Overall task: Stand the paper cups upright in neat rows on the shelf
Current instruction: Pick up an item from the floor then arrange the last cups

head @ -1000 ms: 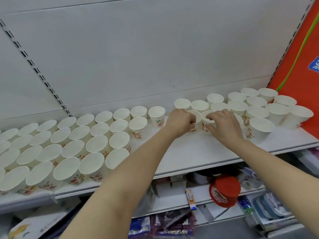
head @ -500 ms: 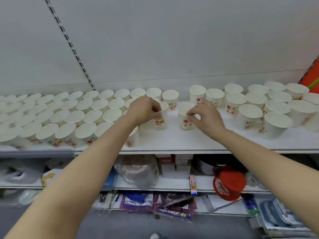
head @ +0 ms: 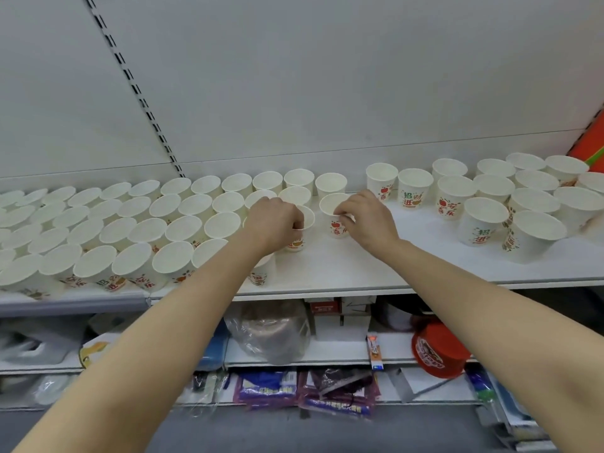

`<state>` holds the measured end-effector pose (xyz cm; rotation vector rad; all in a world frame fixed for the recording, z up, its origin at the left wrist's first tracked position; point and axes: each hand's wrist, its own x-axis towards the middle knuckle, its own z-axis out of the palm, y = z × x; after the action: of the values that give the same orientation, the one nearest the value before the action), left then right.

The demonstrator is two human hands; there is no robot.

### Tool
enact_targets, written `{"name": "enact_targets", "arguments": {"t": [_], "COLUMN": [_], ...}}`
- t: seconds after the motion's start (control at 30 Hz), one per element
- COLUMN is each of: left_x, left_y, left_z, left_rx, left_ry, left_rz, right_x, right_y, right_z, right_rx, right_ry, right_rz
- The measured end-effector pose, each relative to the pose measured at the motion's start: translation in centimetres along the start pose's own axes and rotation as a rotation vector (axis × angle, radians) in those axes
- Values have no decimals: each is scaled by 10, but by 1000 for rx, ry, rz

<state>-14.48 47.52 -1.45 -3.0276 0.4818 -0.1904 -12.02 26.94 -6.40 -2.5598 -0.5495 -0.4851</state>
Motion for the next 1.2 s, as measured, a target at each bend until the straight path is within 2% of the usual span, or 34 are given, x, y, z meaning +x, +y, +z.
{"name": "enact_targets", "arguments": {"t": [0.17, 0.33, 0.47, 0.57, 0.87, 1.03, 1.2], "left_x": [-4, -4, -1, 8, 85, 146, 173], "left_y": [-2, -6, -9, -3, 72, 100, 117], "left_z": [1, 2, -2, -10, -12, -3, 15], "left_rx": [48, -2, -130, -209, -259, -254, -60], "left_ry": [22, 40, 147, 204, 127, 69, 30], "left_rz": [24, 66, 92, 110, 121, 31, 101], "right_x": [3, 5, -3, -20, -56, -31, -1], "right_y": [-7, -18, -22, -7, 80, 109, 132], "right_z": [10, 15, 10, -3, -59, -85, -89], "right_rx": [19, 42, 85, 23, -152, -191, -283], "right_ry": [8, 13, 122, 207, 292, 231, 34], "right_rz": [53, 88, 89, 60, 190, 195, 204]}}
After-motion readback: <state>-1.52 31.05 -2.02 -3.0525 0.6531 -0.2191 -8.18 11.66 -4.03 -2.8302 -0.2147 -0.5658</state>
